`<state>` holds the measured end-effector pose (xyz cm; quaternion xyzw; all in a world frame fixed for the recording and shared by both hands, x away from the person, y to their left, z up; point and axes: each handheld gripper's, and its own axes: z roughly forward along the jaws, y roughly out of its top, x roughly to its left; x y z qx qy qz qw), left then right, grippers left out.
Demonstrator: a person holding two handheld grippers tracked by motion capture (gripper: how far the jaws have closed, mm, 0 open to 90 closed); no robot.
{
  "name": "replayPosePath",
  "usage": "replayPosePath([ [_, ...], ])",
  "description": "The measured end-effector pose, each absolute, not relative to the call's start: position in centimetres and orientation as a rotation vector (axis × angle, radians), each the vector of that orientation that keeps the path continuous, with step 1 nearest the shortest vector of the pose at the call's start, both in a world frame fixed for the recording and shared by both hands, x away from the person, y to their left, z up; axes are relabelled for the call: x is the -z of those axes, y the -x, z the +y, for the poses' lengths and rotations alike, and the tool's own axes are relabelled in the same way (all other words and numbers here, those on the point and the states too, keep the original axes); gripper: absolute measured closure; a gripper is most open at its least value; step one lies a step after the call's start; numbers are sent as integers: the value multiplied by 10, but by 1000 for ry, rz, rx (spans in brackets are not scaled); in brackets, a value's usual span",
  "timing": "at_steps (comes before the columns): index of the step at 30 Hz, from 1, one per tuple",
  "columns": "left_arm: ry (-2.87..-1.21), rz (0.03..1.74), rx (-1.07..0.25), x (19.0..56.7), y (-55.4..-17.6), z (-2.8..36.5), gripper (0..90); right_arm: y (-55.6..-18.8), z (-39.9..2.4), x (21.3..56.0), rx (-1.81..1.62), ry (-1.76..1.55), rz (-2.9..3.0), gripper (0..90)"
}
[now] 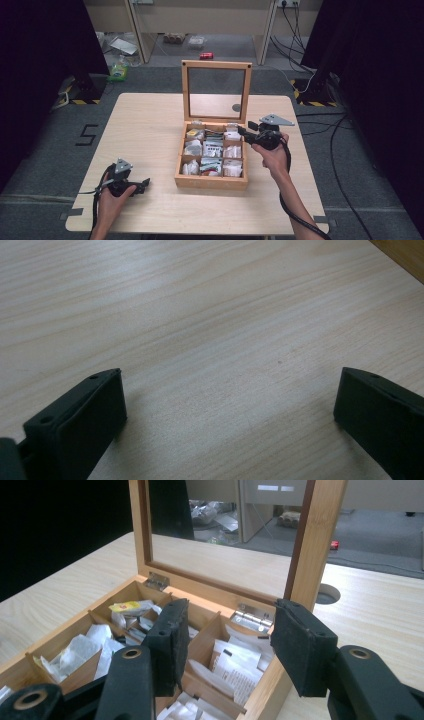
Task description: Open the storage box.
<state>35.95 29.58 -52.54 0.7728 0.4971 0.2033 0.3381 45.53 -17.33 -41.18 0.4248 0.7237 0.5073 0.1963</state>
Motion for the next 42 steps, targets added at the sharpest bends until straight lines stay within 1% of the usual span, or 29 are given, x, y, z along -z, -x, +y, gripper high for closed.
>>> replayPosePath([
  [12, -2013, 1295, -530, 525, -360, 296, 0, -434, -168, 421, -1425, -1157, 2090, 491],
  [29, -2014, 1295, -529, 525, -360, 296, 0, -431, -162, 431, -1348, -1168, 2170, 492],
  [42, -2014, 1295, -530, 525, -360, 296, 0, -426, -149, 437, -1316, -1139, 2227, 491],
])
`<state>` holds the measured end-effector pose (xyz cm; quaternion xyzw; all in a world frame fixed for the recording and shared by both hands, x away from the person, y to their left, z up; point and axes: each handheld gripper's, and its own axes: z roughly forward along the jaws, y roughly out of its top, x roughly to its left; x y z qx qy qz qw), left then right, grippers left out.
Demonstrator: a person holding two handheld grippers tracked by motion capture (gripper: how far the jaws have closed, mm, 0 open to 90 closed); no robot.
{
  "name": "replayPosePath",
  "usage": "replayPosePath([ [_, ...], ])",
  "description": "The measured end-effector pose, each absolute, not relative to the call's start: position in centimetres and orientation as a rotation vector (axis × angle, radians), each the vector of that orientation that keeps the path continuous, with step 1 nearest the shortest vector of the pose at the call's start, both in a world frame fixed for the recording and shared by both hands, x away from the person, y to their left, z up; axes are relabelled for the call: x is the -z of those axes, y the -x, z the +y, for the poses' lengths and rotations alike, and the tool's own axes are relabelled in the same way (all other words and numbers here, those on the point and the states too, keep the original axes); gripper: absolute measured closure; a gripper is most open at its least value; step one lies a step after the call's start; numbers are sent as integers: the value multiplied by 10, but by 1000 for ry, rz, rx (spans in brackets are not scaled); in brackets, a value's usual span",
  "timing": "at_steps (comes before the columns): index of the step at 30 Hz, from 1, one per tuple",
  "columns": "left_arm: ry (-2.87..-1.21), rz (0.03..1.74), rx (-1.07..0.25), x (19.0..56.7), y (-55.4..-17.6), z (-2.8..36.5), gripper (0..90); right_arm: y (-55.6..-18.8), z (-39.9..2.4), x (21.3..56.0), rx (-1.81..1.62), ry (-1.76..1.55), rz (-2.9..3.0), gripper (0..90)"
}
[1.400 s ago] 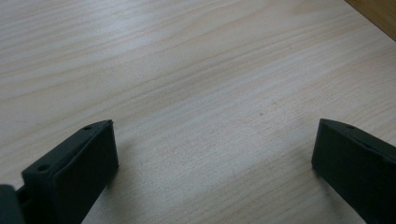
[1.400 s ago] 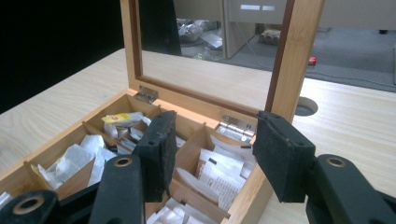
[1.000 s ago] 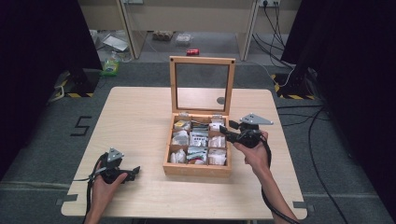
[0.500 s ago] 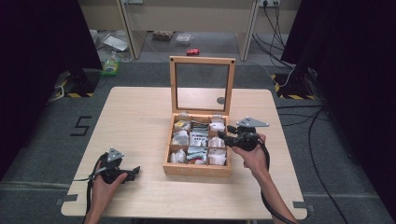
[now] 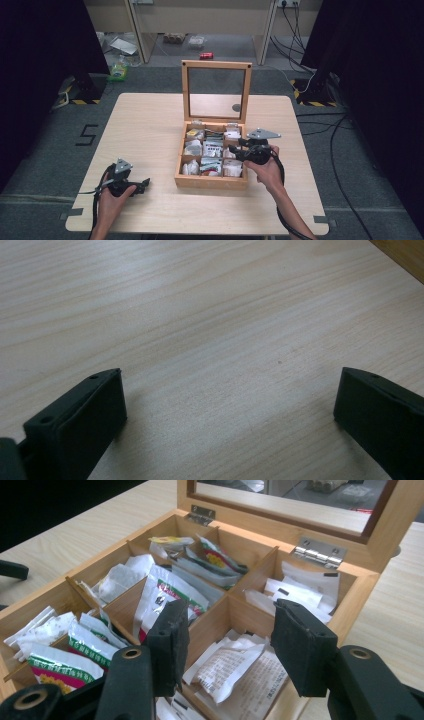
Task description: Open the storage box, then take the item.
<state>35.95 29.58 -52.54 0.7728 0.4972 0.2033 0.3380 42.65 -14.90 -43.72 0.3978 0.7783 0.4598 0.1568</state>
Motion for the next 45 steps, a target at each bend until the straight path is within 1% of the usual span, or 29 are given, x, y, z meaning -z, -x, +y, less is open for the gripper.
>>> replayPosePath([
  [9, -2014, 1295, -530, 525, -360, 296, 0, -428, -148, 436, -1324, -1126, 2232, 490],
  [17, -2014, 1295, -529, 525, -360, 296, 0, -432, -147, 445, -1299, -1141, 2259, 491],
  [26, -2013, 1295, -530, 525, -359, 296, 0, -438, -151, 447, -1270, -1168, 2243, 521],
  [41, -2014, 1293, -534, 525, -358, 295, 1, -437, -141, 455, -1202, -1201, 2308, 536],
  [45, -2012, 1293, -533, 525, -357, 295, 0, -436, -137, 460, -1211, -1229, 2326, 559],
])
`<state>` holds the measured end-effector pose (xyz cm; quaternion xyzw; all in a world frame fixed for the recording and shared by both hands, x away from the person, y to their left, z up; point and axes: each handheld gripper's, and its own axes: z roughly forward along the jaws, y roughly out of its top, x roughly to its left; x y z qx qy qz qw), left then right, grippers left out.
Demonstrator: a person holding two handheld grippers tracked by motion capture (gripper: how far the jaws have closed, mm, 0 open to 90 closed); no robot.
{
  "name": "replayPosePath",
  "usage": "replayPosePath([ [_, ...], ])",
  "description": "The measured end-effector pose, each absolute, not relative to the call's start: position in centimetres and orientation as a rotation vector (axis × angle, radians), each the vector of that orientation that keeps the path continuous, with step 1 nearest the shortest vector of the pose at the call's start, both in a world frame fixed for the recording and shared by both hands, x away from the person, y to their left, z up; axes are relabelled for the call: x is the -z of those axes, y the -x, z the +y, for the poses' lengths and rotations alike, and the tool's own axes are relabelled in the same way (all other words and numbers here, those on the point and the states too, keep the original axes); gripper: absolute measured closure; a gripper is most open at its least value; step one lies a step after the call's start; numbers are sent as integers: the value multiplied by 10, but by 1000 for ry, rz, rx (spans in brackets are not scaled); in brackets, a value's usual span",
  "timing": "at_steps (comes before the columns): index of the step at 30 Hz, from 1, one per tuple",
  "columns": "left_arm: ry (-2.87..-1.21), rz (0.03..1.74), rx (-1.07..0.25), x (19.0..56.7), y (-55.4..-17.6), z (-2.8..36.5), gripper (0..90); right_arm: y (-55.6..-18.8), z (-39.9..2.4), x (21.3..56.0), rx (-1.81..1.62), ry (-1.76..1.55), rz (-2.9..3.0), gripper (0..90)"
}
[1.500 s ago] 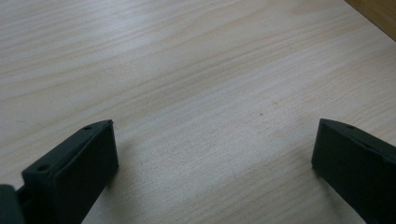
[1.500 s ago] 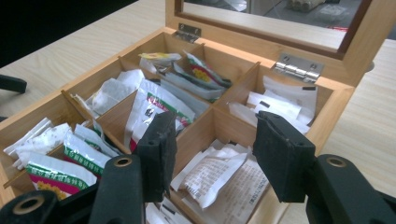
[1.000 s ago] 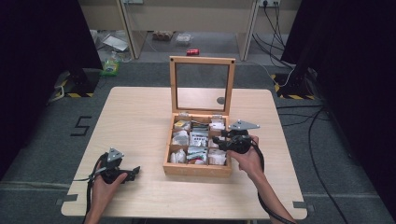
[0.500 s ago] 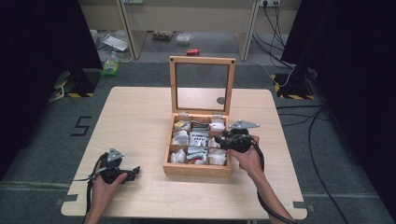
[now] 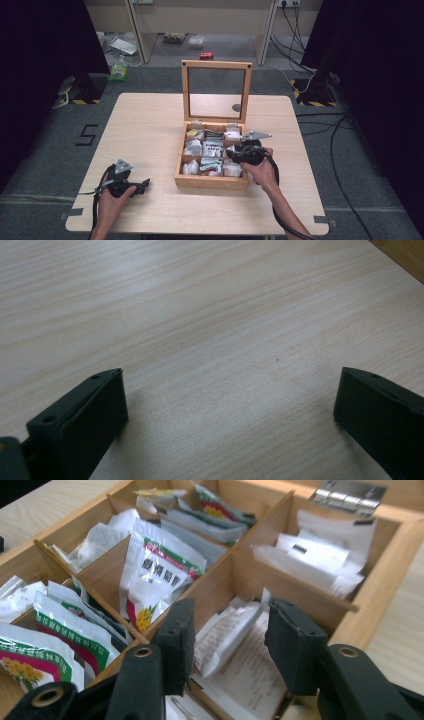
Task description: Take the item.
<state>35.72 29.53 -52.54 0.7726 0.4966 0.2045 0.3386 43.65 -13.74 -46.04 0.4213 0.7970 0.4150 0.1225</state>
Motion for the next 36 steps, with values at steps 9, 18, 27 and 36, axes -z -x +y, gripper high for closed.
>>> replayPosePath([
  [9, -2012, 1294, -533, 525, -357, 295, 0, -435, -132, 462, -1190, -1190, 2304, 703],
  [18, -2015, 1290, -533, 525, -357, 295, 1, -433, -130, 465, -1191, -1127, 2283, 809],
  [27, -2016, 1290, -532, 525, -357, 296, 0, -433, -138, 456, -1265, -1145, 2235, 840],
  [36, -2017, 1289, -532, 525, -357, 296, 0, -432, -151, 443, -1358, -1173, 2175, 844],
])
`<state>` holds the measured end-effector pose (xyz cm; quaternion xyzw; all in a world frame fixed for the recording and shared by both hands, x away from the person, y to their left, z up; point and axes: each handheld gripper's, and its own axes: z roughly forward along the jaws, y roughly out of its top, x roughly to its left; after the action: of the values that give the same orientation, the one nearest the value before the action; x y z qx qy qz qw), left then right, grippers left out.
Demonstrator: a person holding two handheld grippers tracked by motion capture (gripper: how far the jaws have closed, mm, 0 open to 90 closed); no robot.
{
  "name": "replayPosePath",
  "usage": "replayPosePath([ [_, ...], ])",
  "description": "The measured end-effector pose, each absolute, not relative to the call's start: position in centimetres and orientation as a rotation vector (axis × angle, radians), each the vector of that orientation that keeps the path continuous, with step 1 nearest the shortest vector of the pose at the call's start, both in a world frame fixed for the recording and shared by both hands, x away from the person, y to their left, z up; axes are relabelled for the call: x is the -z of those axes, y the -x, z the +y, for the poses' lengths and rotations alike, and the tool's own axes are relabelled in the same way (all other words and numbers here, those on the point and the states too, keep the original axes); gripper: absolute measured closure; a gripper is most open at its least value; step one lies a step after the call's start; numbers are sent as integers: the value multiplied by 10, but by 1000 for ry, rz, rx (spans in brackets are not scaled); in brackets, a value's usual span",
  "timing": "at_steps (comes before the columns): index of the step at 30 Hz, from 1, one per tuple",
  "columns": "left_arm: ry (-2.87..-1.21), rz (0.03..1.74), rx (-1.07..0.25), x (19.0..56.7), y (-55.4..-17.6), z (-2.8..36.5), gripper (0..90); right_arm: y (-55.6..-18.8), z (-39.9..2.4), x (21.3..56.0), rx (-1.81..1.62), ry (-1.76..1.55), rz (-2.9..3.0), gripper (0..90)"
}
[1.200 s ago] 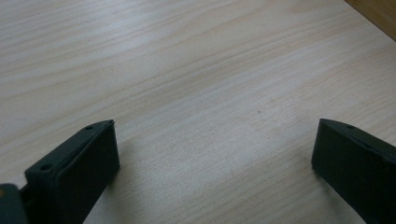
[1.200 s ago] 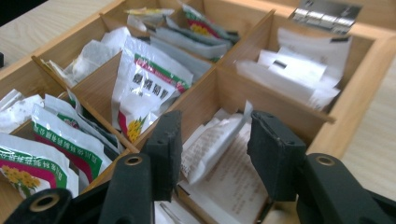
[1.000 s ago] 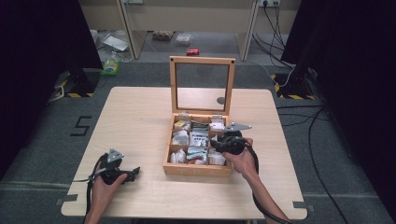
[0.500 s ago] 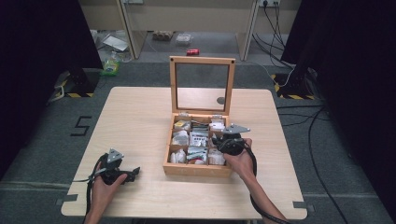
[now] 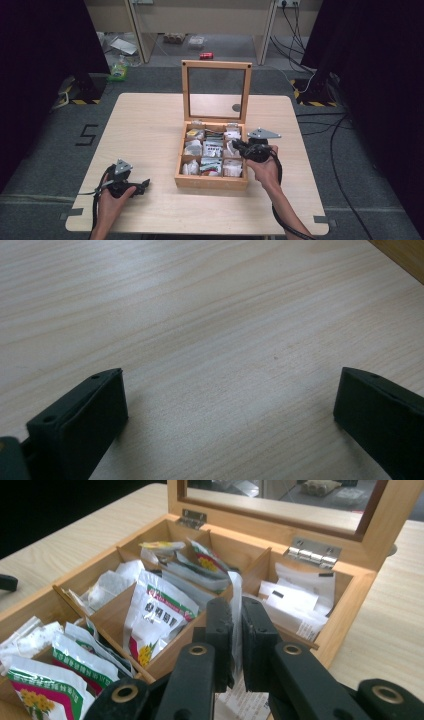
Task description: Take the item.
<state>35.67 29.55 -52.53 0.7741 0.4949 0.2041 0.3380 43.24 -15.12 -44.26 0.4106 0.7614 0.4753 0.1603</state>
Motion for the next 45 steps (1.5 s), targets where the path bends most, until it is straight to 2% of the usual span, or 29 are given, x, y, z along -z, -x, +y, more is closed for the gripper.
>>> replayPosePath([
  [26, -2017, 1289, -531, 525, -357, 296, 0, -430, -170, 422, -1447, -1173, 2081, 843],
  [45, -2018, 1288, -530, 525, -356, 296, 0, -431, -200, 410, -1480, -1218, 1987, 843],
])
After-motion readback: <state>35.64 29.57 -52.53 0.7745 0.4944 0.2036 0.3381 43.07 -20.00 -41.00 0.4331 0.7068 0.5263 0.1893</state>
